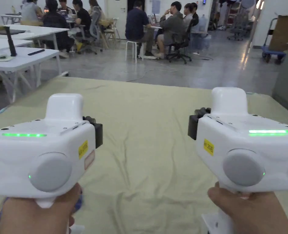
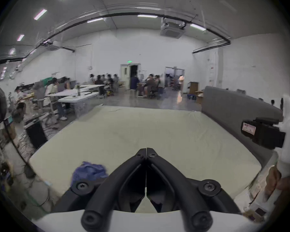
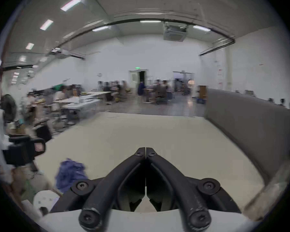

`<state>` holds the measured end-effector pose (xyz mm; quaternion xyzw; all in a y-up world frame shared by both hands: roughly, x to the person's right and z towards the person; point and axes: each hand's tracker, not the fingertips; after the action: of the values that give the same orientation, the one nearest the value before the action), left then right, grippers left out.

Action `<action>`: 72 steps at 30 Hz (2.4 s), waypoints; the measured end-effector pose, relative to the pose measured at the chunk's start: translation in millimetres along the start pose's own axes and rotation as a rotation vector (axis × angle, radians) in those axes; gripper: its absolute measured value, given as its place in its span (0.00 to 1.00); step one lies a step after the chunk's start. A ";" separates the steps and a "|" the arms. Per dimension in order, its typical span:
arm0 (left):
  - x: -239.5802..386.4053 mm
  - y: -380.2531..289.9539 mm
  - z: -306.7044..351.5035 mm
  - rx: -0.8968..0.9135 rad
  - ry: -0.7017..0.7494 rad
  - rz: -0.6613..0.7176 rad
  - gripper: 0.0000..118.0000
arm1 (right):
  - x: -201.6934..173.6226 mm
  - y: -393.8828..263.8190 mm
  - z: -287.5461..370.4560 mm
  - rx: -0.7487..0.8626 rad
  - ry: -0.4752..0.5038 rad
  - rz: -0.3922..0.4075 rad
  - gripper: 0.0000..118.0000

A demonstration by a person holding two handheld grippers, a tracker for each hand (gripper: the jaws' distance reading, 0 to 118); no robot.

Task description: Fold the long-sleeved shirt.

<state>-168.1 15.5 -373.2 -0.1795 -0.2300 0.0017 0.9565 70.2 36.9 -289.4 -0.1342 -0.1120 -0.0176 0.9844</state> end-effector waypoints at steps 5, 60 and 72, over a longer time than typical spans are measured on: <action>-102.7 -0.7 37.3 -0.004 0.305 0.085 0.00 | -107.5 0.1 -11.5 0.040 0.459 0.087 0.00; 274.2 -218.7 -335.6 -0.947 -0.395 -0.202 0.09 | 155.2 -59.0 45.1 -0.181 0.294 -0.255 0.00; 210.0 -87.1 -260.0 -0.483 -0.601 -0.029 0.99 | 167.9 -80.9 21.3 -0.220 0.244 -0.365 0.00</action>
<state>127.3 -137.1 -466.7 -0.3879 -0.4965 -0.0137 0.7764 224.0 -36.1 -210.6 -0.2152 -0.0119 -0.2235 0.9506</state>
